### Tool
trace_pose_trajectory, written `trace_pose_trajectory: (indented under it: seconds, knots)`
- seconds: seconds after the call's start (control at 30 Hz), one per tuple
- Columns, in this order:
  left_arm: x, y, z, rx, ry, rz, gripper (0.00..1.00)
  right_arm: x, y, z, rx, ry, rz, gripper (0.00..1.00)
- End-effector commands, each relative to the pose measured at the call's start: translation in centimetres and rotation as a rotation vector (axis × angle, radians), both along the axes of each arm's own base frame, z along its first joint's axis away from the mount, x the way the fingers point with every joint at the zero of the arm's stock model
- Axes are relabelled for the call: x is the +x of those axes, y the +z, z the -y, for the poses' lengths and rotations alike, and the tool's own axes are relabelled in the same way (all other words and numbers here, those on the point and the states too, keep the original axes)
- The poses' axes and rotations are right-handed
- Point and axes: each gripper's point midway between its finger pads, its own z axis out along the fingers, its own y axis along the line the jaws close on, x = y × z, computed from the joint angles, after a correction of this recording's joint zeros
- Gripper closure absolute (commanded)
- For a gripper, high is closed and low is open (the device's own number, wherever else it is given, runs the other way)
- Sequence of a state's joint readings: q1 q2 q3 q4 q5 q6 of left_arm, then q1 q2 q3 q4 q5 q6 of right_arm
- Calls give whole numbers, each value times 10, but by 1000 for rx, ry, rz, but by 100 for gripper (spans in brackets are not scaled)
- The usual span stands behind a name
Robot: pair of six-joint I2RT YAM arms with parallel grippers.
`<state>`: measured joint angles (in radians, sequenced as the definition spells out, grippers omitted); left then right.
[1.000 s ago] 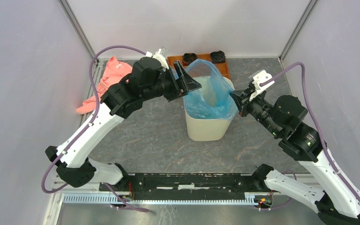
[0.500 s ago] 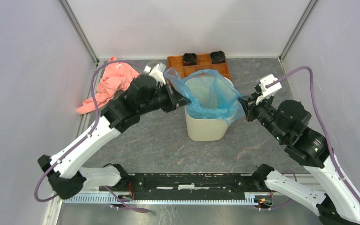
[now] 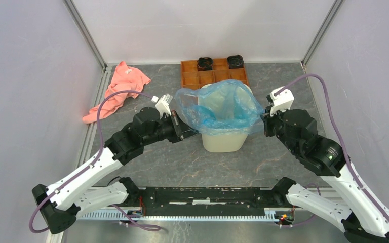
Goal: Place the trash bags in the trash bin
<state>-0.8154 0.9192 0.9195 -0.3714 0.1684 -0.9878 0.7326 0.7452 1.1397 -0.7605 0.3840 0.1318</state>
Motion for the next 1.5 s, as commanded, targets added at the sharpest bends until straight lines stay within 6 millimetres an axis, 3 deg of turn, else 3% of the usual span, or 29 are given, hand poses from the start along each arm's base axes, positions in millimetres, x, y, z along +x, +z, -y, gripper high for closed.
trace_pose_trajectory:
  seconds: [0.0, 0.1, 0.27, 0.4, 0.5, 0.6, 0.7, 0.77, 0.83, 0.97, 1.1, 1.3, 1.47]
  knots:
    - [-2, 29, -8, -5, 0, 75, 98, -4, 29, 21, 24, -82, 50, 99]
    - [0, 21, -16, 47, 26, 75, 98, -8, 30, 27, 10, -91, 40, 99]
    - [6, -11, -30, 212, 55, 36, 98, -10, 10, 35, -12, -129, 16, 97]
    - [16, -27, -26, 252, 66, 41, 98, 7, -15, 30, -41, -164, 36, 95]
    - [28, -47, -29, 305, 115, 35, 98, 22, -36, 51, -127, -320, 68, 95]
    - [32, -55, -29, 333, 119, 35, 98, 26, -35, 57, -135, -360, 106, 95]
    - [24, -40, -30, 296, 88, 73, 98, 20, -19, 43, -50, -267, 127, 93]
    - [15, -20, -31, 226, 56, 134, 94, 14, -14, 34, -1, -197, 135, 88]
    - [6, 8, -31, 130, 39, 200, 76, 9, -11, 30, 26, -163, 126, 86]
    - [-5, 61, -30, -58, 22, 315, 28, 4, -5, 24, 55, -125, 112, 85]
    - [3, 85, -27, -145, 71, 352, 3, 4, 0, 18, 72, -99, 117, 85]
    - [21, 72, -8, -102, 82, 248, 3, 4, 0, 16, 77, -89, 117, 85]
    - [33, 52, -9, -43, 140, 181, 22, 3, -3, 20, 71, -104, 124, 85]
